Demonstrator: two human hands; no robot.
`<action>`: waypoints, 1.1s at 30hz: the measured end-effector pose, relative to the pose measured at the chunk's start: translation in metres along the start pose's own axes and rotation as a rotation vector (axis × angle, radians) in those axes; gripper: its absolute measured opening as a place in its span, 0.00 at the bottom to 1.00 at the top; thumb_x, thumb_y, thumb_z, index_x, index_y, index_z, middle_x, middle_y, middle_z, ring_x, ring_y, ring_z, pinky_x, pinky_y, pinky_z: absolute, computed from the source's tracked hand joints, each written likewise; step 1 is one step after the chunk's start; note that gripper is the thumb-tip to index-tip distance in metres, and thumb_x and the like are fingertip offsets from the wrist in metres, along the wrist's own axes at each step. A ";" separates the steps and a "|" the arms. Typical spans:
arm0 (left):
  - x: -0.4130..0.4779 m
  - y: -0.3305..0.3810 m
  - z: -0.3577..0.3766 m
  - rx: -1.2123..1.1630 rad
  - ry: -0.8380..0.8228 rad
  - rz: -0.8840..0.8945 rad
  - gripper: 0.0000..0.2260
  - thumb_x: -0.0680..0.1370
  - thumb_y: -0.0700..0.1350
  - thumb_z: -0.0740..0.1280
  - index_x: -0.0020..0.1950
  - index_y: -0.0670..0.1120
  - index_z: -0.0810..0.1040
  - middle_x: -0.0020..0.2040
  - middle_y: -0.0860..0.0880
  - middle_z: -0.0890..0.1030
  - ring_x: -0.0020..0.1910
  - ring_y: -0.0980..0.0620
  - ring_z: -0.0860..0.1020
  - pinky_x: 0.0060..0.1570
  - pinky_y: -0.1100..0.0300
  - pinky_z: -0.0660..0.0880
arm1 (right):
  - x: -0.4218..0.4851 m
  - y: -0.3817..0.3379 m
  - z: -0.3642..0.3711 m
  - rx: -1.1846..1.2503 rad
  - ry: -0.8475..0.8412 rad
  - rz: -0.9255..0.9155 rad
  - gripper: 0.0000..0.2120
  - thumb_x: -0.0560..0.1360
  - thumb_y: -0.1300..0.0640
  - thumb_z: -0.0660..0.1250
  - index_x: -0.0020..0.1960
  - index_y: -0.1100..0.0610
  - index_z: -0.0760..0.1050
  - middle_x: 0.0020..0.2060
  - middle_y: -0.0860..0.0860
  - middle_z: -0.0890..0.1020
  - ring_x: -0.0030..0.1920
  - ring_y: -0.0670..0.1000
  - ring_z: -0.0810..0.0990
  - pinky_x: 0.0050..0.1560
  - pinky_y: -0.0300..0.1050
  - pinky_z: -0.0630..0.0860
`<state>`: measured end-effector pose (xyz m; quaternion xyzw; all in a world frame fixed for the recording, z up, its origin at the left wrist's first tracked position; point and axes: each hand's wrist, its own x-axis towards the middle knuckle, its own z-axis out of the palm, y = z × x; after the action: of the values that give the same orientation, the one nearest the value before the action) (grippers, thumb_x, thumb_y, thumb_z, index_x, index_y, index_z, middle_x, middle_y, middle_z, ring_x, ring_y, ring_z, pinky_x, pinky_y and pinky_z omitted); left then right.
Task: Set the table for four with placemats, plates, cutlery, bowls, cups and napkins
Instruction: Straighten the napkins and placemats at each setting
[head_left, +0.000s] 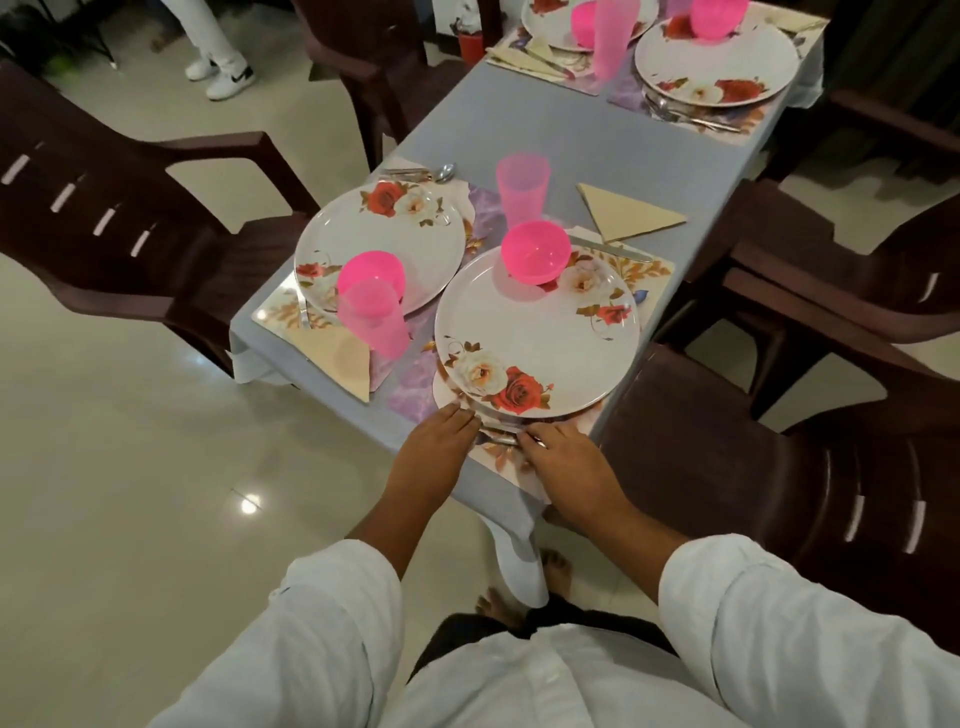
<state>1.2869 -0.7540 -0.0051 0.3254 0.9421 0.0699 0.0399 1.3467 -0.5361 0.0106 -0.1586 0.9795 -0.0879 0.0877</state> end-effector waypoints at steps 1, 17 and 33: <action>0.002 -0.001 -0.001 -0.001 -0.007 0.016 0.17 0.73 0.39 0.75 0.62 0.41 0.82 0.60 0.43 0.83 0.62 0.42 0.80 0.64 0.51 0.76 | -0.002 0.000 -0.002 0.008 0.006 -0.007 0.34 0.58 0.58 0.85 0.63 0.59 0.81 0.57 0.57 0.83 0.54 0.59 0.82 0.57 0.52 0.80; 0.007 -0.028 -0.011 0.000 0.003 0.270 0.24 0.62 0.35 0.83 0.58 0.39 0.84 0.57 0.41 0.85 0.58 0.41 0.83 0.55 0.49 0.80 | -0.005 -0.019 0.024 0.130 0.166 0.080 0.30 0.56 0.67 0.83 0.57 0.59 0.84 0.53 0.55 0.84 0.52 0.60 0.84 0.52 0.51 0.82; -0.011 -0.056 -0.014 -0.092 -0.040 0.298 0.30 0.67 0.39 0.81 0.67 0.40 0.78 0.65 0.40 0.80 0.63 0.41 0.80 0.62 0.46 0.77 | -0.007 -0.052 0.025 -0.016 0.137 0.323 0.25 0.69 0.59 0.78 0.66 0.55 0.79 0.60 0.55 0.82 0.58 0.57 0.82 0.52 0.47 0.82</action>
<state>1.2594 -0.8061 0.0004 0.4607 0.8783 0.1115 0.0629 1.3736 -0.5866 -0.0025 0.0063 0.9966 -0.0756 0.0325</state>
